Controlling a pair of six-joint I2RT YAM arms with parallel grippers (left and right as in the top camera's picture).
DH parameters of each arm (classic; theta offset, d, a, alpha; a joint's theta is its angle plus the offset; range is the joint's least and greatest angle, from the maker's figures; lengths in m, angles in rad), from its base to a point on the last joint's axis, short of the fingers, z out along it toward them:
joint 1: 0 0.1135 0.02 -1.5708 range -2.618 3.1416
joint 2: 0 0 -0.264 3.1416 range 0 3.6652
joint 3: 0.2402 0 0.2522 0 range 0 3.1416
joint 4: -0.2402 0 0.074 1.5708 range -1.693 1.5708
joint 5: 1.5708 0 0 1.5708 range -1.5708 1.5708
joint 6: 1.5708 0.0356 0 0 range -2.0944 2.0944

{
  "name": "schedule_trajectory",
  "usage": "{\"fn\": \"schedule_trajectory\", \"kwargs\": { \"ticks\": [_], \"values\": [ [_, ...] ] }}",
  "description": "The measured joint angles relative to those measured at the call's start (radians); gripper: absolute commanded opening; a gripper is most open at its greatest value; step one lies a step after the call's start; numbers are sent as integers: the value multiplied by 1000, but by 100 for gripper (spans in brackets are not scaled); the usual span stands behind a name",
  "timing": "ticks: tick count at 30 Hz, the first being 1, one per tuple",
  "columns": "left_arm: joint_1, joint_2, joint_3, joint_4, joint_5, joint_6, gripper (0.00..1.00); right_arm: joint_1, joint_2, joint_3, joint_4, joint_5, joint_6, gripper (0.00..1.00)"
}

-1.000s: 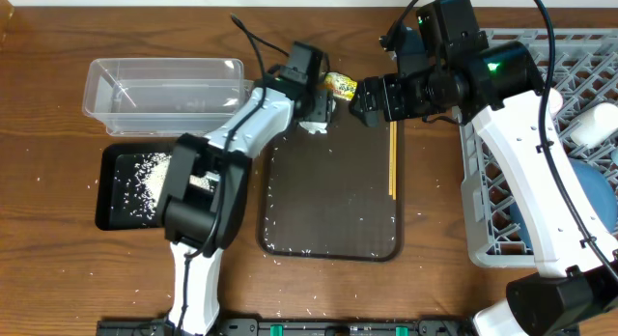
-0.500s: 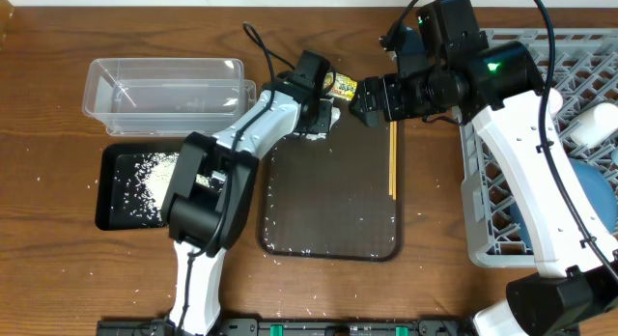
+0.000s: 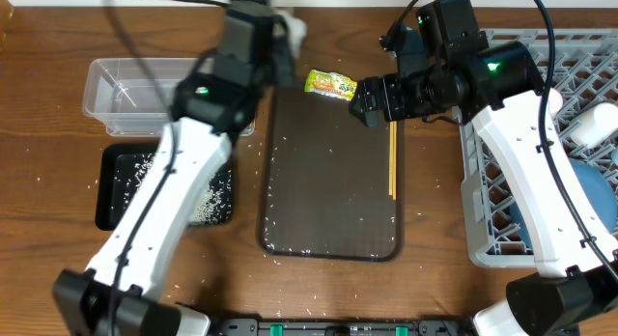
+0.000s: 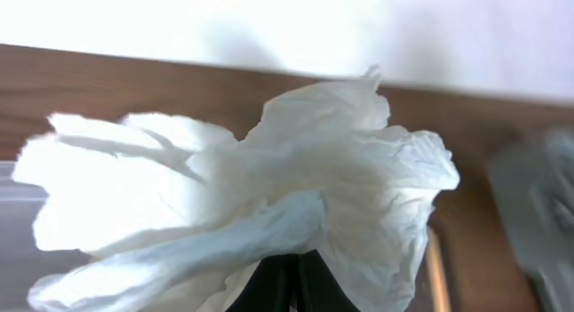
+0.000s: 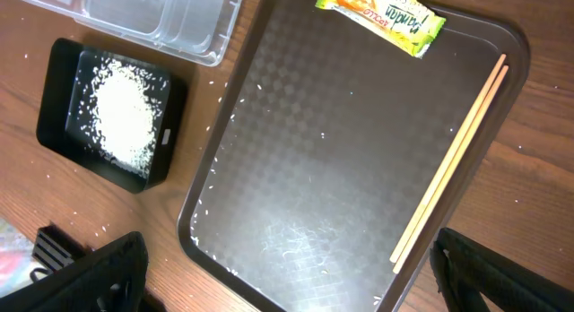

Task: Sort waste into correct bins and load items into the dishwasher rack
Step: 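Carry the tissue with the left gripper into the clear plastic container, then release the tissue and reach the left gripper to the yellow snack wrapper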

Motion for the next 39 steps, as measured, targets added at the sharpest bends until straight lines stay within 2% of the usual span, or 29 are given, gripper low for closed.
{"fn": "schedule_trajectory", "kwargs": {
  "ticks": [8, 11, 12, 13, 14, 16, 21, 24, 28, 32, 34, 36, 39],
  "values": [
    [167, 43, 0, -10, -96, -10, 7, 0, 0, 0, 0, 0, 0, 99],
    [231, 84, 0, -16, -103, -12, 13, 0, 0, 0, 0, 0, 0, 99],
    [248, 98, 0, -16, -104, -13, 22, 0, 0, 0, 0, 0, 0, 99],
    [272, 121, 0, -18, -107, -24, 43, 0, 0, 0, 0, 0, 0, 99],
    [283, 134, 0, -20, -108, -18, 55, 0, 0, 0, 0, 0, 0, 99],
    [317, 169, 0, -27, -110, -21, 70, 0, 0, 0, 0, 0, 0, 99],
    [372, 216, 0, -55, -111, -25, 71, 0, 0, 0, 0, 0, 0, 99],
    [372, 208, 0, -58, -57, -25, 71, 0, 0, 0, 0, 0, 0, 99],
    [363, 181, 0, -41, 137, -25, 71, 0, 0, 0, 0, 0, 0, 99],
    [328, 146, 0, 66, 409, -25, 70, 0, 0, 0, 0, 0, 0, 99],
    [289, 138, 0, 105, 486, -24, 70, 0, 0, 0, 0, 0, 0, 99],
    [236, 137, 0, 125, 502, -21, 70, 0, 0, 0, 0, 0, 0, 99],
    [157, 141, 0, 143, 449, -20, 70, 0, 0, 0, 0, 0, 0, 99]
  ]
}}
